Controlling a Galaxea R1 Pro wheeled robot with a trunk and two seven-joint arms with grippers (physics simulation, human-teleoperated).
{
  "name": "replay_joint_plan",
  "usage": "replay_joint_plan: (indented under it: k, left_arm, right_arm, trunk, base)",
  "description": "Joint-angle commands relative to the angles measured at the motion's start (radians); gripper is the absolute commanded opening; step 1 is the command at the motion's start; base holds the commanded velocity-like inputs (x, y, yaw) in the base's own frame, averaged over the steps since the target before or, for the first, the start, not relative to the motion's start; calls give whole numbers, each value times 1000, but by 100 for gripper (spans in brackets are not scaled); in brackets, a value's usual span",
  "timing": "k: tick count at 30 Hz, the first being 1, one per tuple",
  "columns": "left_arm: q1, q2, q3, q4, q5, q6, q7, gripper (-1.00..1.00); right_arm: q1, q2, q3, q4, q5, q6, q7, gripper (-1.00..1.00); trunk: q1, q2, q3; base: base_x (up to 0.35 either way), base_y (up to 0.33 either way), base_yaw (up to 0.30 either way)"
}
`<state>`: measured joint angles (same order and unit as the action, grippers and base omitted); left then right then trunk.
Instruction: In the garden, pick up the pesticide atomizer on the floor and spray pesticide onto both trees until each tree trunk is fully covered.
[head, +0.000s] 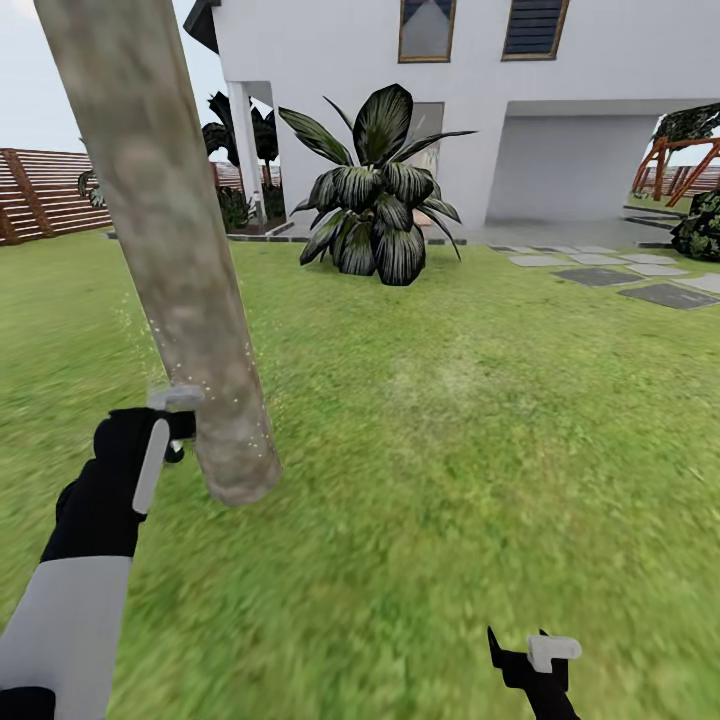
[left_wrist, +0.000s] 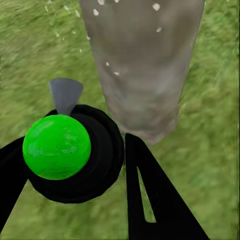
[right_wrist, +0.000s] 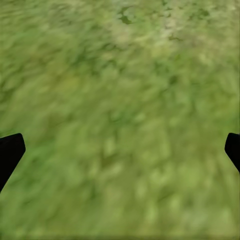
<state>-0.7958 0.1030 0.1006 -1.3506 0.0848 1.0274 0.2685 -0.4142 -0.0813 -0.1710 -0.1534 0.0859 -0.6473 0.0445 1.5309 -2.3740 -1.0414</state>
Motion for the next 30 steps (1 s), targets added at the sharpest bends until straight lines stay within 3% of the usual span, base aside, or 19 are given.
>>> replay_joint_plan:
  k: [1,3,7,13,30]
  left_arm:
    - [-14,1,-2,-3,-1,3,0,-100]
    - [-43,5,-5,16,-2,10,0,-100]
    - [-44,11,-13,33,-6,10,0,-100]
    - [-39,3,-67,27,-4,10,0,-100]
    - [-39,12,-58,26,0,11,0,-100]
  right_arm:
    - [0,0,0,0,0,0,0,100]
    - [0,0,1,0,0,0,0,100]
    - [0,0,1,0,0,0,0,100]
    - [0,0,1,0,0,0,0,100]
    - [0,0,0,0,0,0,0,100]
  trunk:
    - [0,0,0]
    - [0,0,0]
    - [0,0,0]
    - [0,0,0]
    - [0,0,0]
  base:
    - [0,0,0]
    - [0,0,0]
    - [0,0,0]
    - [34,-47,0]
    - [92,-247,0]
